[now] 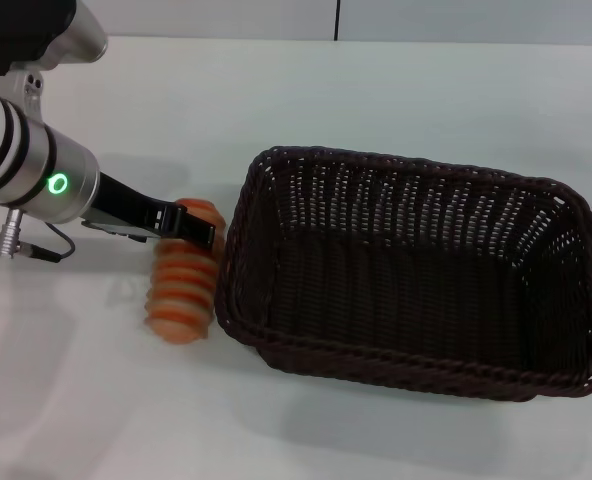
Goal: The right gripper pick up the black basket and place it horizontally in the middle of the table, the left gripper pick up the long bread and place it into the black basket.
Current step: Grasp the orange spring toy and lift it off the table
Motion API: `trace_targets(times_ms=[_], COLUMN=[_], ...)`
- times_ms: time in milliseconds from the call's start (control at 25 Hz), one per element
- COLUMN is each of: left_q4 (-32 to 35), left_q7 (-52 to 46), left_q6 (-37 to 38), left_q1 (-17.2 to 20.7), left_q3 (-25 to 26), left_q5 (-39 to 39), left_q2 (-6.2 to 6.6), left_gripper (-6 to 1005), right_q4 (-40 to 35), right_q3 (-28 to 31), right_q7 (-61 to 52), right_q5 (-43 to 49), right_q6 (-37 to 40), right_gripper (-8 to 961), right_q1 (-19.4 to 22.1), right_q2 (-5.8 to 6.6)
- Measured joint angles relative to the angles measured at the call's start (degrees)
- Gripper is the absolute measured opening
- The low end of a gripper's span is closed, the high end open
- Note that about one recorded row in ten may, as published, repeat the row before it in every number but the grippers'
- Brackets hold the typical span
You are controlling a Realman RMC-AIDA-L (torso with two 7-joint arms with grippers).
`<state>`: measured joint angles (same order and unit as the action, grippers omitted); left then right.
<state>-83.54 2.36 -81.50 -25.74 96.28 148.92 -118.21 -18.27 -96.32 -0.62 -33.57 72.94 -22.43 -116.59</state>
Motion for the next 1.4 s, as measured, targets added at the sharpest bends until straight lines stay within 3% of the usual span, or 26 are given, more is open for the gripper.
trace_targets(times_ms=[1400], left_q4=[7.65], left_q7=[0.77], left_q6=[2.64], left_q1=[-2.26], left_q3=[-3.19], left_q5=[-1.94], left_q2=[-0.18], left_gripper=[861], right_q4=[-0.71], right_q3=[-0.37], right_q7=[0.0], right_q5=[0.78], right_q6=[0.01], right_gripper=[425], right_q1=[0.55], right_q2=[-0.37])
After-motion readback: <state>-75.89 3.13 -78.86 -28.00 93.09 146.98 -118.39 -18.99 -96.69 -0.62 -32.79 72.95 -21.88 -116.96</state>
